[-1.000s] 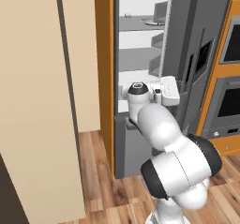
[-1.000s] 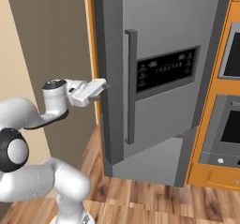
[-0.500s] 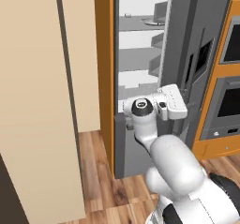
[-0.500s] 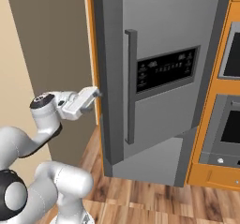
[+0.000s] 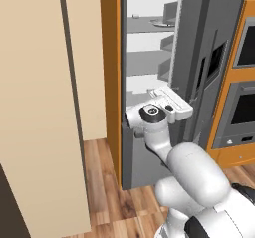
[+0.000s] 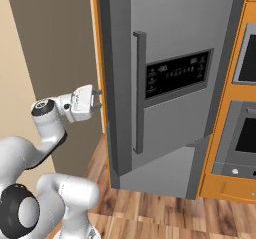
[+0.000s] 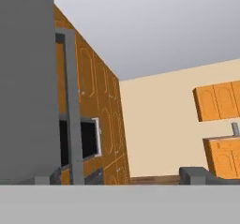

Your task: Retrieve the fish from the fridge and place it on the saucepan with marinade on the stove.

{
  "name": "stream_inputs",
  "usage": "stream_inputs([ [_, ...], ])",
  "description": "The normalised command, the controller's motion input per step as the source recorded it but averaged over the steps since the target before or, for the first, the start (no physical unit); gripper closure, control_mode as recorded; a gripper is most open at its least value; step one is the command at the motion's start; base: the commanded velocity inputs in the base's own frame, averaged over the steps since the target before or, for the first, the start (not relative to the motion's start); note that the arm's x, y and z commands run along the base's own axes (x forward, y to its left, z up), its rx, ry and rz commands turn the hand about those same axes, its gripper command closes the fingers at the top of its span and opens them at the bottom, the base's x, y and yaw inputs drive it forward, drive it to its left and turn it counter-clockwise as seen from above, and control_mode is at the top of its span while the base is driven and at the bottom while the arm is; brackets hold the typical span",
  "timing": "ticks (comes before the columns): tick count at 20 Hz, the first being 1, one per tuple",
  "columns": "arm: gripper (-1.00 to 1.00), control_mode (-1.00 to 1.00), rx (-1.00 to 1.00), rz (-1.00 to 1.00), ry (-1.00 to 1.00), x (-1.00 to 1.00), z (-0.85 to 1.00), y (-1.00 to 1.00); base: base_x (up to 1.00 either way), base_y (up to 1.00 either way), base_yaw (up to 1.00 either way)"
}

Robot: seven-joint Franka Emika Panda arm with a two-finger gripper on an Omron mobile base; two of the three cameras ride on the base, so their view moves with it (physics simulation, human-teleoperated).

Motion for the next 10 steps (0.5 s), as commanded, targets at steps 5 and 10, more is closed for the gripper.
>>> stream_inputs([
  [5, -1.00, -1.00, 0.03, 0.13, 0.04, 0.82, -0.22, 0.69, 0.00, 0.00, 0.00],
  [10, -1.00, -1.00, 0.00, -0.03, 0.01, 0.39, -0.02, 0.78, 0.00, 0.00, 0.00],
])
